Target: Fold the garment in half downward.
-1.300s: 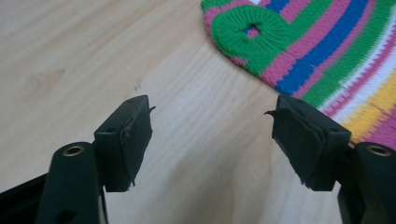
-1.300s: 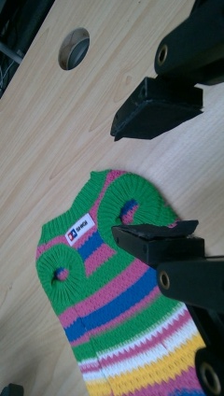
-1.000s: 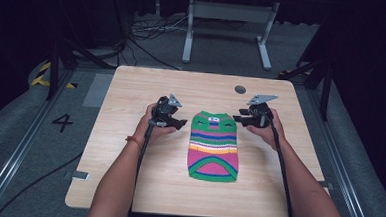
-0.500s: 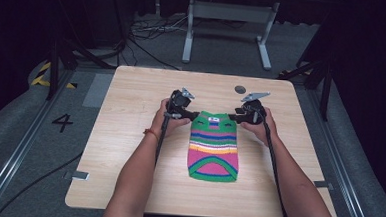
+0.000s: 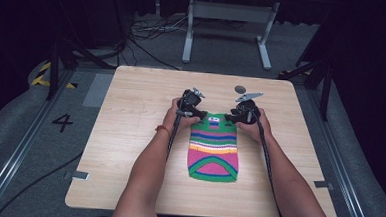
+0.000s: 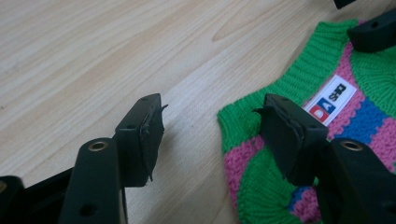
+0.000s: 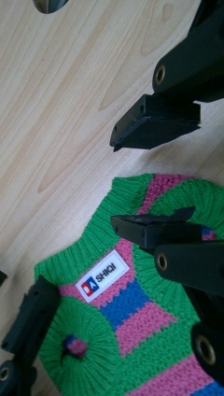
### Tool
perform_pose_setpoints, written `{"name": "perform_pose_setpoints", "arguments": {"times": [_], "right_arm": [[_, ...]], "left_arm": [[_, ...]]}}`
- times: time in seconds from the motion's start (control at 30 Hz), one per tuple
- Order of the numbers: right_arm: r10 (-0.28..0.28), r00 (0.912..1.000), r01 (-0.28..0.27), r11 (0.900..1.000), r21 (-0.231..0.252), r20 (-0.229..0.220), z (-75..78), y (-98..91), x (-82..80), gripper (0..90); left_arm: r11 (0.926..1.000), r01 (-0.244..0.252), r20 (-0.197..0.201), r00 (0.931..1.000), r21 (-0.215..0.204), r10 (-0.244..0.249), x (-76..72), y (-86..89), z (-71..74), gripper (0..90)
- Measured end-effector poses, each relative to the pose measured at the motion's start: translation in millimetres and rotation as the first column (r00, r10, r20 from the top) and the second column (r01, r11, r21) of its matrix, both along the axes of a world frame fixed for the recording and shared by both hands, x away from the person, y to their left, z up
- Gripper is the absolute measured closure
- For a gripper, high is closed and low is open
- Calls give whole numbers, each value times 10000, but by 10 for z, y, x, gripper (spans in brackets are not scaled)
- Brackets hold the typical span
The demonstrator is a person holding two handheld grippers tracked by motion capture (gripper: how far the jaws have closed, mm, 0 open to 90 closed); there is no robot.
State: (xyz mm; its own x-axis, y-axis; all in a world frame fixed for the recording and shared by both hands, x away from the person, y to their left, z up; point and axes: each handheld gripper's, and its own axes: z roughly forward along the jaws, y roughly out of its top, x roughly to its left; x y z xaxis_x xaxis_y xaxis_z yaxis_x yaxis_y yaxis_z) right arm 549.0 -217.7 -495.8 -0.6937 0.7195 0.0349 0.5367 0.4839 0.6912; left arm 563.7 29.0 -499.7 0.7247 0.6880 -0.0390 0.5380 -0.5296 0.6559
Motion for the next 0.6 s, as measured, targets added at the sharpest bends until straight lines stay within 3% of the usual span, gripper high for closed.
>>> {"name": "perform_pose_setpoints", "arguments": {"times": [0.07,0.13,0.23,0.33,0.47,0.6], "right_arm": [[-135,9999,137,9998,152,-97,-21,2,15,541],[-168,9997,173,9995,276,-196,-47,-1,29,520],[-239,9991,259,9981,568,-353,-74,-25,51,513],[-224,9990,243,9985,487,-395,-67,-17,49,516],[-4,9980,31,9991,418,-639,-41,33,25,670],[125,9956,-60,9976,696,-929,-40,44,13,796]], "left_arm": [[9993,-153,-265,9995,-337,144,13,51,-22,382],[9992,-132,-278,9995,-376,121,6,64,-24,381],[9997,-104,-333,9994,-237,96,-18,56,-12,379],[9998,179,-369,9991,-95,-183,-54,56,5,394],[9984,496,-469,9976,-284,-509,-89,54,13,515],[9958,830,-613,9945,-381,-852,-107,17,25,725]]}}
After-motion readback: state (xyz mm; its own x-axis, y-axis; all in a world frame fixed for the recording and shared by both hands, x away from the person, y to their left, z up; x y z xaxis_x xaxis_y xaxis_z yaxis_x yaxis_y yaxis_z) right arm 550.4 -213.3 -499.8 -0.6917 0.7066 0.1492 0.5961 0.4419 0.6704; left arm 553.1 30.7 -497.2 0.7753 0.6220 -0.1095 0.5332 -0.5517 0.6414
